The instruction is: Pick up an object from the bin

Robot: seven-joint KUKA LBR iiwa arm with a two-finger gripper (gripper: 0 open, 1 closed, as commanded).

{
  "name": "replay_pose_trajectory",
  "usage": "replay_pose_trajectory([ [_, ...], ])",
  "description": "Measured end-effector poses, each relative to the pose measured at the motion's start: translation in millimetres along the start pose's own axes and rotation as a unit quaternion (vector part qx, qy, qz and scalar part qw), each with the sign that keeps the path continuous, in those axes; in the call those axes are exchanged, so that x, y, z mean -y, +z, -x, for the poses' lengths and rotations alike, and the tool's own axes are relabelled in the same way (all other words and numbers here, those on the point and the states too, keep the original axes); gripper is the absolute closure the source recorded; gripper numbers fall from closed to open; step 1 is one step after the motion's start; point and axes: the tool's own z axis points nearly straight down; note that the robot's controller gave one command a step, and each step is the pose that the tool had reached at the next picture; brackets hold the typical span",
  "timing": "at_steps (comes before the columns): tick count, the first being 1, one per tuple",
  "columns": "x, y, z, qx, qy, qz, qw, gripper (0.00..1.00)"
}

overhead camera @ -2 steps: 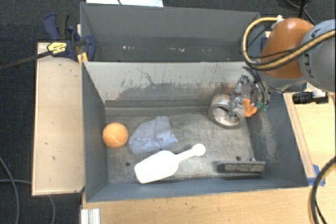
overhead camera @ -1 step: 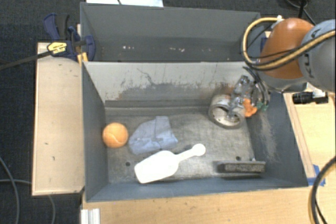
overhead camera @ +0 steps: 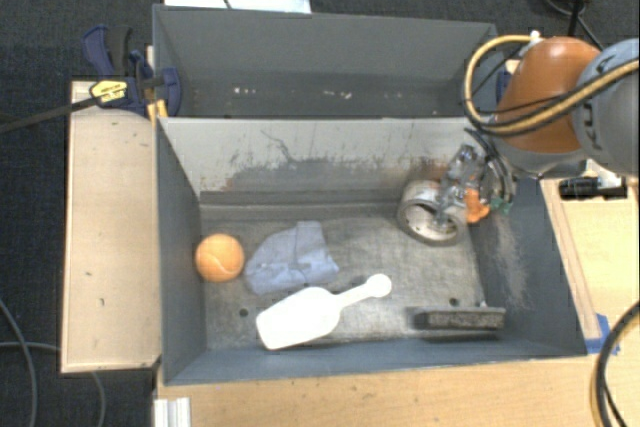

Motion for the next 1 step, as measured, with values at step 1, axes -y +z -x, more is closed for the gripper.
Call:
replay_pose_trajectory([
  [1,0.0,0.0,0.0,0.0000,-0.001,0.000,1.0000,1.00],
])
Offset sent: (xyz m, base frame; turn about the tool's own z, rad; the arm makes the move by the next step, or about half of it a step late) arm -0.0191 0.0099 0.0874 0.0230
